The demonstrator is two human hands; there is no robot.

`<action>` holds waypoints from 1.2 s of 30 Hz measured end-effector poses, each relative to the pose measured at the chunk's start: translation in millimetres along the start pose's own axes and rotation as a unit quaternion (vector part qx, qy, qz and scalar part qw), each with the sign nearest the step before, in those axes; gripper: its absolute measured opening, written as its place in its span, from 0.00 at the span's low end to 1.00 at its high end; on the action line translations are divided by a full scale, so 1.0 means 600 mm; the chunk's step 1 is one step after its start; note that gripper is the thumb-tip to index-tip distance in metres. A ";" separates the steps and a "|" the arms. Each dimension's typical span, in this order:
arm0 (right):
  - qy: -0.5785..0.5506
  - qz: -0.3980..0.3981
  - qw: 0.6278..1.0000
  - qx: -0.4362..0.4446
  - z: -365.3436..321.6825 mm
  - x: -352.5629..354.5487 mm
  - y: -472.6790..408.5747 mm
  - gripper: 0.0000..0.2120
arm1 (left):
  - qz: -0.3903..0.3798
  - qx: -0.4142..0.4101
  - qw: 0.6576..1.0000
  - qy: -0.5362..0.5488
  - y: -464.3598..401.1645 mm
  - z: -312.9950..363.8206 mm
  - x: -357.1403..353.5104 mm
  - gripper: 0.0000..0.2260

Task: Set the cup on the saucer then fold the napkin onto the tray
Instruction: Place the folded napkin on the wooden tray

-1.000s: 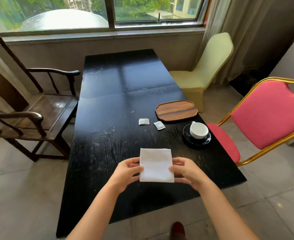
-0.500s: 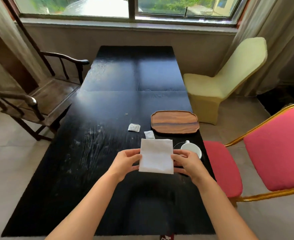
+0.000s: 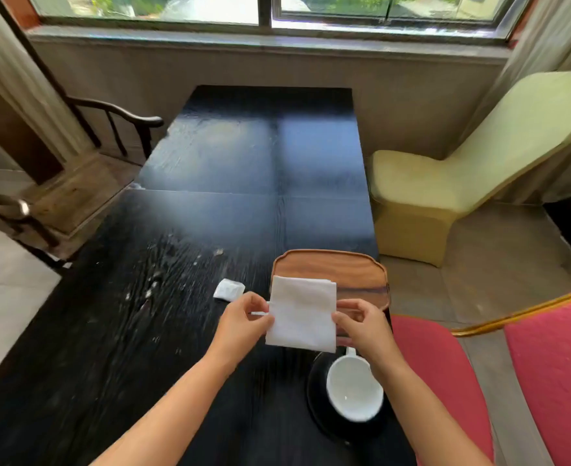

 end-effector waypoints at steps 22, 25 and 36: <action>0.410 0.077 0.888 0.196 0.052 -0.001 -0.278 0.07 | 0.105 -0.167 0.954 -0.227 -0.247 -0.046 -0.154 0.15; 0.493 0.075 0.825 0.265 0.052 -0.018 -0.273 0.23 | 0.116 -0.266 0.879 -0.378 -0.239 -0.021 -0.179 0.26; 0.650 -0.047 0.734 0.189 0.107 -0.037 -0.295 0.31 | -0.063 -0.214 0.803 -0.552 -0.265 -0.068 -0.231 0.33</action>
Point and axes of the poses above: each hand's wrist, its own y-axis away from the middle knuckle, its own x-axis out of the back of the hand, z = x × y, the point moved 9 cm from there along -y, towards the middle knuckle, and after that the axes turned 7 degrees about -y, right-handed, at the moved point
